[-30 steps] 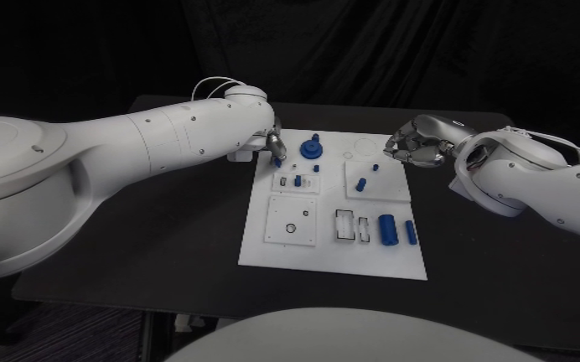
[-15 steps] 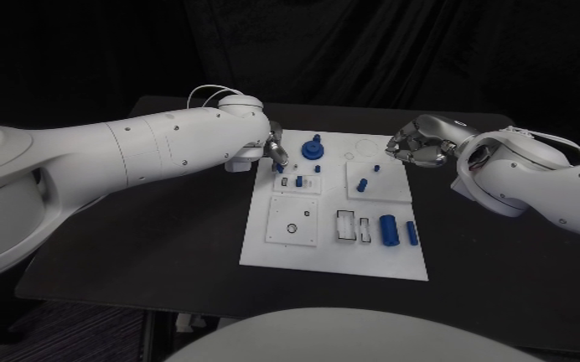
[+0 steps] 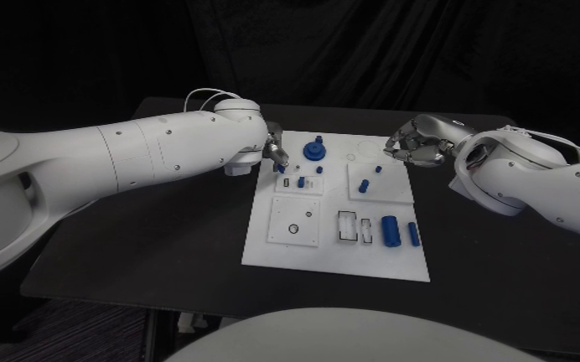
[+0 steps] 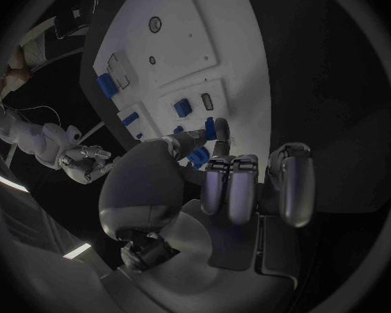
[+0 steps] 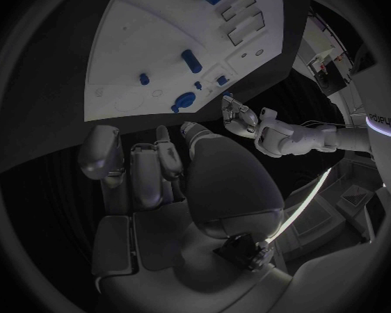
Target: Assemble the parts on the task board
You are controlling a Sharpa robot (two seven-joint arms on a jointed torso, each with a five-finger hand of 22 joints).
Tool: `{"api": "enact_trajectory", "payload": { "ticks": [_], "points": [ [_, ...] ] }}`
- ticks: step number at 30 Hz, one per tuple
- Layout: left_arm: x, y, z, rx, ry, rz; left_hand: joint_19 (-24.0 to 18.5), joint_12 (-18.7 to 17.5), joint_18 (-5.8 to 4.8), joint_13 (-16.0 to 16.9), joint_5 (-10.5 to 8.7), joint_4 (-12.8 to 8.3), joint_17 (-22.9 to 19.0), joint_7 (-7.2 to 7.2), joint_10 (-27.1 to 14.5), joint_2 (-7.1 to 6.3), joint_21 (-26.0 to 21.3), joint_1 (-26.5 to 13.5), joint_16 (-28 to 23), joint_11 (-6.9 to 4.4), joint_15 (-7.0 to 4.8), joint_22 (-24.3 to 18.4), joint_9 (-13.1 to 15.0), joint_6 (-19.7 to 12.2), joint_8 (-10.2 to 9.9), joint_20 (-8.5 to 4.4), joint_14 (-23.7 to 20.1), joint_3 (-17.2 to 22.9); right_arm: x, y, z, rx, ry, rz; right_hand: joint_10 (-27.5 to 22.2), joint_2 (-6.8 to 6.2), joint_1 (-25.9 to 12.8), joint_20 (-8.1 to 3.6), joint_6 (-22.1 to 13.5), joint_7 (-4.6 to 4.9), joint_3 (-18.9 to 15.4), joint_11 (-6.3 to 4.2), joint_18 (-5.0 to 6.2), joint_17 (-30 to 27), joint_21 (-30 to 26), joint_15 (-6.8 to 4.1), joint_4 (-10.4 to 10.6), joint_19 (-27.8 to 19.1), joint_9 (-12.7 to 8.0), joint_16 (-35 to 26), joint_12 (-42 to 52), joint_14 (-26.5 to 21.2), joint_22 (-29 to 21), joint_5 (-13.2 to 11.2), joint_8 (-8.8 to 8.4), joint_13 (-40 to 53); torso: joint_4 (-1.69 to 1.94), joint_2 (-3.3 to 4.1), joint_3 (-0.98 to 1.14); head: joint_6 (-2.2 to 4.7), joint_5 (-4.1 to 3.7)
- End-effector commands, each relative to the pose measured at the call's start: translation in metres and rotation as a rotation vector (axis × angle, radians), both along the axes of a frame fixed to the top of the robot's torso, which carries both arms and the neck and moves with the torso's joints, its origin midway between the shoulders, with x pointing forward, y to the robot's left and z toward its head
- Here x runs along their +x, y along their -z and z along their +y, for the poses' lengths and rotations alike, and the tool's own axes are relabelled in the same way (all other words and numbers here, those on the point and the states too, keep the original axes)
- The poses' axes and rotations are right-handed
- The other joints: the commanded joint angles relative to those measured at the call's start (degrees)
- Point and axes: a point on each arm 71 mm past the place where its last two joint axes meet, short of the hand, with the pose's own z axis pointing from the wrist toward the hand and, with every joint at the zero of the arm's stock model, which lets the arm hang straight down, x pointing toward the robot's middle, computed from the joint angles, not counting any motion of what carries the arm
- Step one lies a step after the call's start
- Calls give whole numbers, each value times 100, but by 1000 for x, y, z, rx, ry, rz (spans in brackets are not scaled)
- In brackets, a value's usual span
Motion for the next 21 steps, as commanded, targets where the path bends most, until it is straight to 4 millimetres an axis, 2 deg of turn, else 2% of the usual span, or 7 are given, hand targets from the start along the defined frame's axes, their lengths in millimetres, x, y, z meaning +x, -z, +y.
{"api": "enact_trajectory", "payload": {
  "ticks": [1, 5, 21],
  "points": [
    [0, -1, -1, -24, -15, -21, 46, 20, 43, 1506, -21, -77, 1510, -5, 596, 34, -31, -60, 15, -31, -32, 1162, 14, 38, 38, -48, 595, 111, 0, 0, 0, -3, 8, -7, -36, 6, 68, 18, 54, 2, 39, -4, 58, 177, -12, -3, -2, -32, -5, -21, -35, -37, 778, 20, 9, 81, -11, 6, 2, -1, 14],
    [-1, -1, -1, -31, -19, -28, 44, 20, 44, 1506, -21, -72, 1510, -6, 596, 39, -37, -73, 15, -31, -32, 1160, 19, 44, 43, -48, 595, 105, 0, 0, 0, -3, 8, -8, -36, 6, 68, 18, 54, 2, 39, -4, 58, 177, -12, -3, -2, -32, -5, -21, -35, -37, 778, 20, 9, 81, 2, 5, -3, -1, 21],
    [-13, 18, -2, -50, -23, -7, 30, 20, 50, 1506, 24, -42, 1510, -8, 596, 58, -67, -148, 15, -32, -33, 1151, 34, 48, 52, -49, 595, 72, 0, 0, 0, -2, 10, -10, -36, -4, 91, 18, 55, 2, 57, -5, 59, 179, -16, -4, -9, -33, -7, -19, -35, -37, 777, 41, 8, 81, -3, -2, 10, -1, 17]
  ]
}}
